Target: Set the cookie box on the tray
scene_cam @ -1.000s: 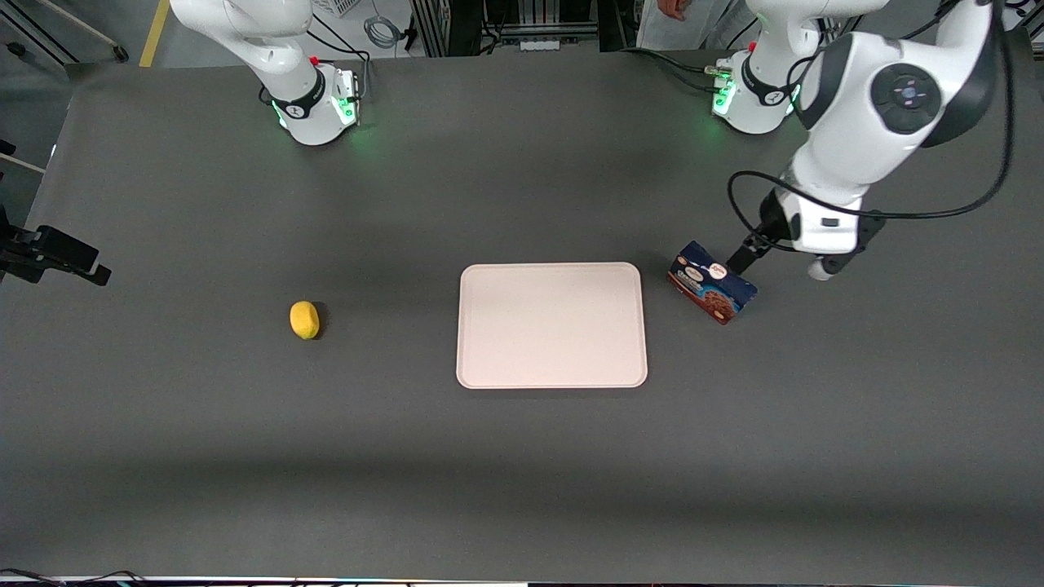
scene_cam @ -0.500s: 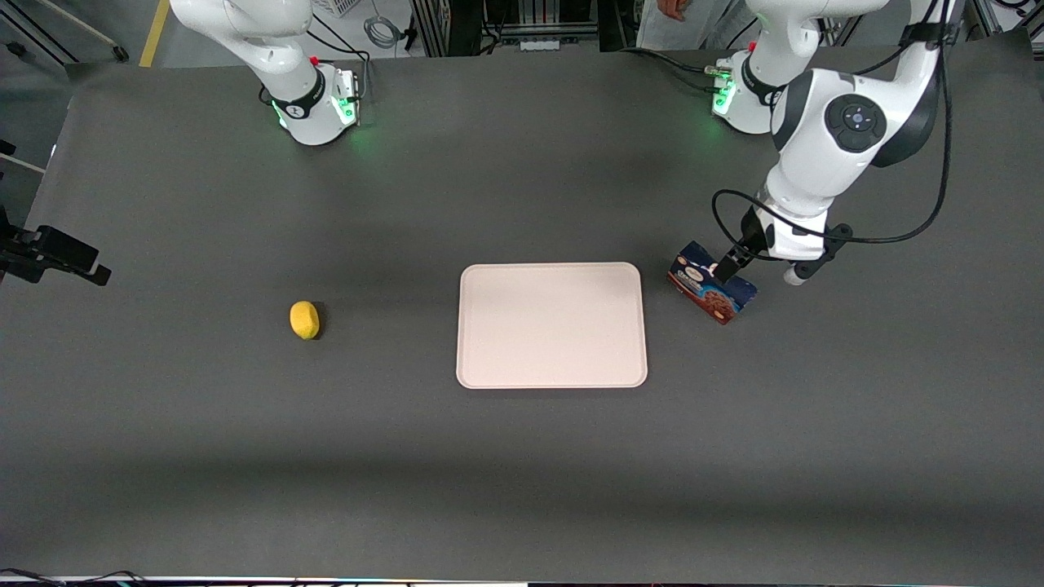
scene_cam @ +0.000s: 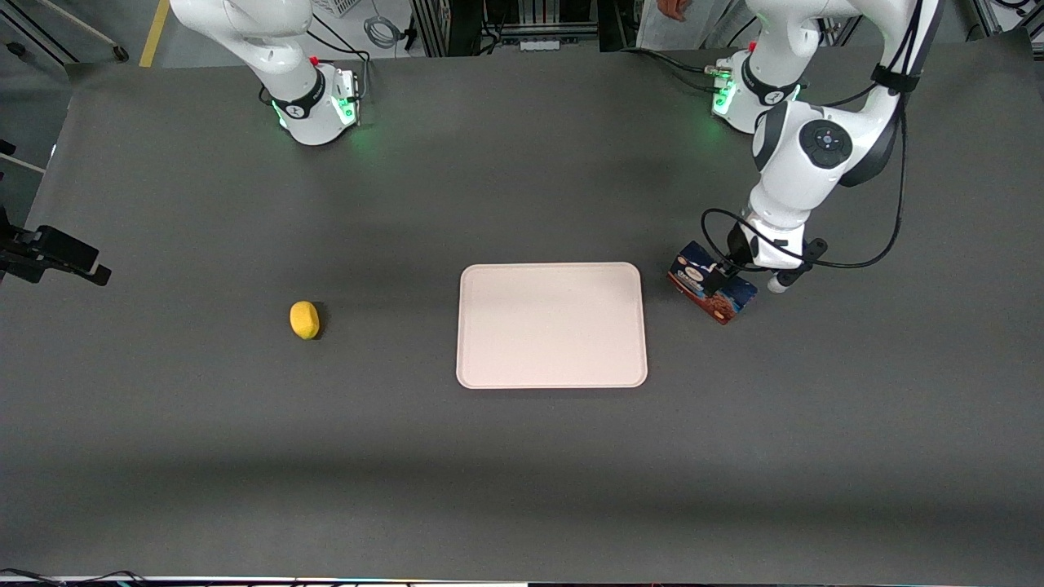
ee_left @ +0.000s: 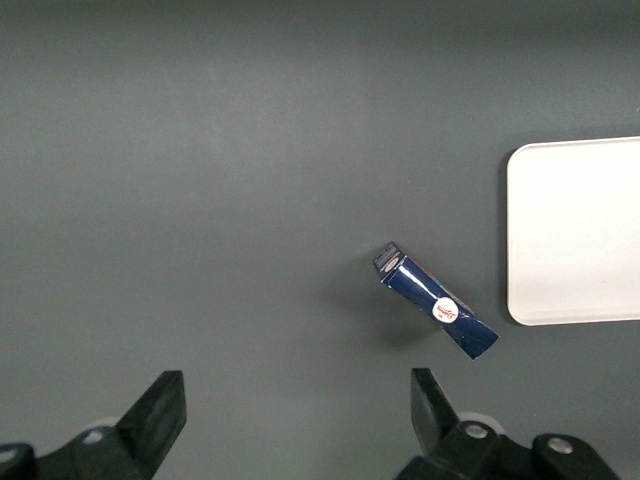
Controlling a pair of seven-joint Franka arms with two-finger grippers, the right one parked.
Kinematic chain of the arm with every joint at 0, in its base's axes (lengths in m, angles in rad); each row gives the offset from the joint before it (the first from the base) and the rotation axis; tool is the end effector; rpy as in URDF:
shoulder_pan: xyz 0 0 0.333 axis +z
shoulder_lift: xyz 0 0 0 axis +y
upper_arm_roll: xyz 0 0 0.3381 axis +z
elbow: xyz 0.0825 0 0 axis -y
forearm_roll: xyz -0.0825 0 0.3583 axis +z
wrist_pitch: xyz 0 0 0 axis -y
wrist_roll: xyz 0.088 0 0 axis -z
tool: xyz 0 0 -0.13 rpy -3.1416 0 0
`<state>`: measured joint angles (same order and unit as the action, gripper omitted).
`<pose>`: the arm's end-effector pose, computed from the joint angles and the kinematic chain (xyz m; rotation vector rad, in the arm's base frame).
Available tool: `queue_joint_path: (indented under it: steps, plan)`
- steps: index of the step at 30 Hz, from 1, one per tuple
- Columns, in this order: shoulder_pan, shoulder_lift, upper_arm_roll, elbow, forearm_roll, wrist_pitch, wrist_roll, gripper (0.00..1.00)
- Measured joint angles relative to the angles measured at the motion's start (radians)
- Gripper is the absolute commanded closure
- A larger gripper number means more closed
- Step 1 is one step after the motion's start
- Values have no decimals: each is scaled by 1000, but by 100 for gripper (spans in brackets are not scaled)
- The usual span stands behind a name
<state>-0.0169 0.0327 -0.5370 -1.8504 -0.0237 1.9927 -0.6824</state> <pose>0.4775 -0.2938 0.5197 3.0347 0.2100 0.1074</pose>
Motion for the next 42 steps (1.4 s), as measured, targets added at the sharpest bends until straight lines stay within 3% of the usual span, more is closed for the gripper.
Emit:
queue_joint_path:
  steps: [15, 21, 28, 42]
  plan:
    - [-5, 173, -95, 0, 73, 123, 97, 96]
    - [-8, 259, -96, -1, 166, 179, 82, 96]
    - [-15, 377, -96, -3, 325, 253, 0, 96]
    - [-15, 531, -92, -1, 502, 318, -97, 96]
